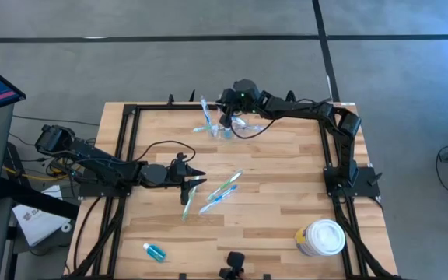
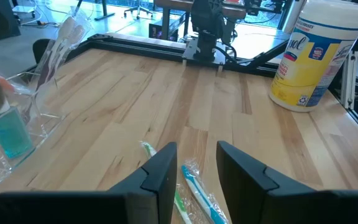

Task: Pick & Place toothbrushing station
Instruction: Put the blue toothbrush into the transparent organizer

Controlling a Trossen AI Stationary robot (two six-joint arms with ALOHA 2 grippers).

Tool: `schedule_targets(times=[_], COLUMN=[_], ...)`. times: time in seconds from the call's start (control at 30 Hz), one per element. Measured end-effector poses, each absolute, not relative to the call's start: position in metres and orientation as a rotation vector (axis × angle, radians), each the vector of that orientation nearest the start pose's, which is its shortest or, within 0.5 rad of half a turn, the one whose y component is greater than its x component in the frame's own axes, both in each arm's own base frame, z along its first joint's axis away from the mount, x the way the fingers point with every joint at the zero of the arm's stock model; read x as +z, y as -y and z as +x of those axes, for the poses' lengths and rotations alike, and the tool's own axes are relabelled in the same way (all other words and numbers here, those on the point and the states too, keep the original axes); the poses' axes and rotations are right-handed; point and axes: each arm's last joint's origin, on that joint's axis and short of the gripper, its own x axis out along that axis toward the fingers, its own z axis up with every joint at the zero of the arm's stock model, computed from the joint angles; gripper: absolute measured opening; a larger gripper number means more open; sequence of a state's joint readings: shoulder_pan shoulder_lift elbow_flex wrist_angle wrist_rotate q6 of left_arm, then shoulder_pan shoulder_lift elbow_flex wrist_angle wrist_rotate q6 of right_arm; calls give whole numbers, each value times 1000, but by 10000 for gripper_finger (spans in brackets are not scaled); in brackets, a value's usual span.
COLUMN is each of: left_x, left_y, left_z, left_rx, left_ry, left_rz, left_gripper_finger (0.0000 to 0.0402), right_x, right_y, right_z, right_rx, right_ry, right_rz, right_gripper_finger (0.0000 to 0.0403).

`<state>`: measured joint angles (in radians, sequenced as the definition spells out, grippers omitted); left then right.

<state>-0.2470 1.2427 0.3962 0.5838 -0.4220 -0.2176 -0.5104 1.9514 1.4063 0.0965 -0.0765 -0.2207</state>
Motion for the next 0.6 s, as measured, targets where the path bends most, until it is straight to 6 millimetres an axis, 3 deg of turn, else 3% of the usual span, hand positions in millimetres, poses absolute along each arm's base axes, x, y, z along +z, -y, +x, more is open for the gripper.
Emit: schedule_targets(times=[0.17,0.6], left_x=[185,185], left_y=[45,46], left_z=[229,229], left_rx=[200,200], left_ry=[-228,-228], left_rz=[-130,-129], left_gripper_finger=[106,106], right_x=[230,230], right_y=[216,216], right_z=[389,386], right_rx=[-393,-417], right_ry=[-499,-534], right_rz=[-105,-105], right_gripper_finger=[7,0])
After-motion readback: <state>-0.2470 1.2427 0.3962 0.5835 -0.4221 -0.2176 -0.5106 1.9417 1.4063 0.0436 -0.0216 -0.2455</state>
